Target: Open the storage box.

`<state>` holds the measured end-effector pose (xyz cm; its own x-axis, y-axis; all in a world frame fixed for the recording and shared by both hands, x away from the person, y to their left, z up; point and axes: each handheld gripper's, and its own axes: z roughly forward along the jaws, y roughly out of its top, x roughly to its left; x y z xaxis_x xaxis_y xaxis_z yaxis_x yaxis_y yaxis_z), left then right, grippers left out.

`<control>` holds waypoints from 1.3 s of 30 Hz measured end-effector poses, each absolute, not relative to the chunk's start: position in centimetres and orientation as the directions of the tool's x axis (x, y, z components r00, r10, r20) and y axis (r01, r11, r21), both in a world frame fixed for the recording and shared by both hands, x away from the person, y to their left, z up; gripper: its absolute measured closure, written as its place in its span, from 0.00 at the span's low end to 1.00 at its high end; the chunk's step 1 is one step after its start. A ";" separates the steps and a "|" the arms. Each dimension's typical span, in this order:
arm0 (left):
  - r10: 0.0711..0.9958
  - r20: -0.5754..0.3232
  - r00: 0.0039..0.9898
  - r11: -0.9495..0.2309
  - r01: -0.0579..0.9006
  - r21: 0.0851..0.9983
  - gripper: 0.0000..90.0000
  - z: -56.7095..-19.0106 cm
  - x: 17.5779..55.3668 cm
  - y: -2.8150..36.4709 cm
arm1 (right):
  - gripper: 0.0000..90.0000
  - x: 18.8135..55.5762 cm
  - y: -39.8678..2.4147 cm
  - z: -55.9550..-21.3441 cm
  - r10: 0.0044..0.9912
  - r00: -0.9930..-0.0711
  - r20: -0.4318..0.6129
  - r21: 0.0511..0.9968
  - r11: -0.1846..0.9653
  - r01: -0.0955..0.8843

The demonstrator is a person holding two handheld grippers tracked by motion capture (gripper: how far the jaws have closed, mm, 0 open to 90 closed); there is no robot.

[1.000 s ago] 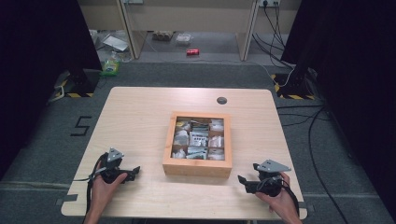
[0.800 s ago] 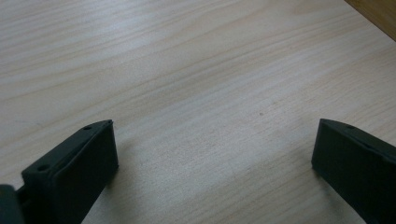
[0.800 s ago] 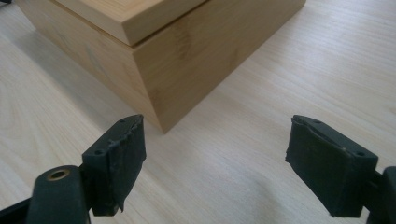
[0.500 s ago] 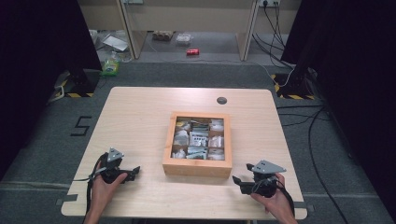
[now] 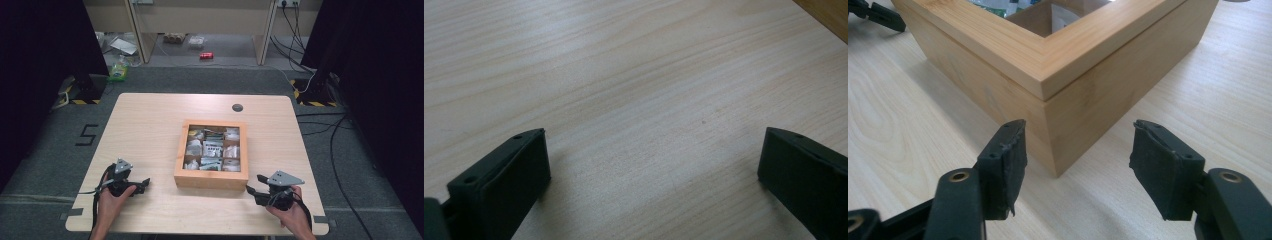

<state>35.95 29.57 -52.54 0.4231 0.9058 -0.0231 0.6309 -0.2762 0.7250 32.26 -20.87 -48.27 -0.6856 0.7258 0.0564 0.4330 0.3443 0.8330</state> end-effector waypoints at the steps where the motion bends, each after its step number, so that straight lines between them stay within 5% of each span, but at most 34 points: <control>1: 0.906 -0.023 0.423 -0.276 0.631 0.725 0.00 -52.5 35.9 29.6 | 0.45 32.3 -20.9 -48.3 0.726 -0.686 0.056 0.833 0.344 0.433; 39: 0.906 -0.023 0.424 -0.277 0.631 0.725 0.00 -52.5 36.0 29.6 | 0.62 32.4 -19.0 -47.9 0.698 -0.716 0.015 0.867 0.347 0.357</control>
<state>35.95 29.58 -52.54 0.4236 0.9056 -0.0226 0.6308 -0.2770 0.7248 32.44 -18.97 -47.92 -0.7160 0.6979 0.0150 0.3569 0.3475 0.8671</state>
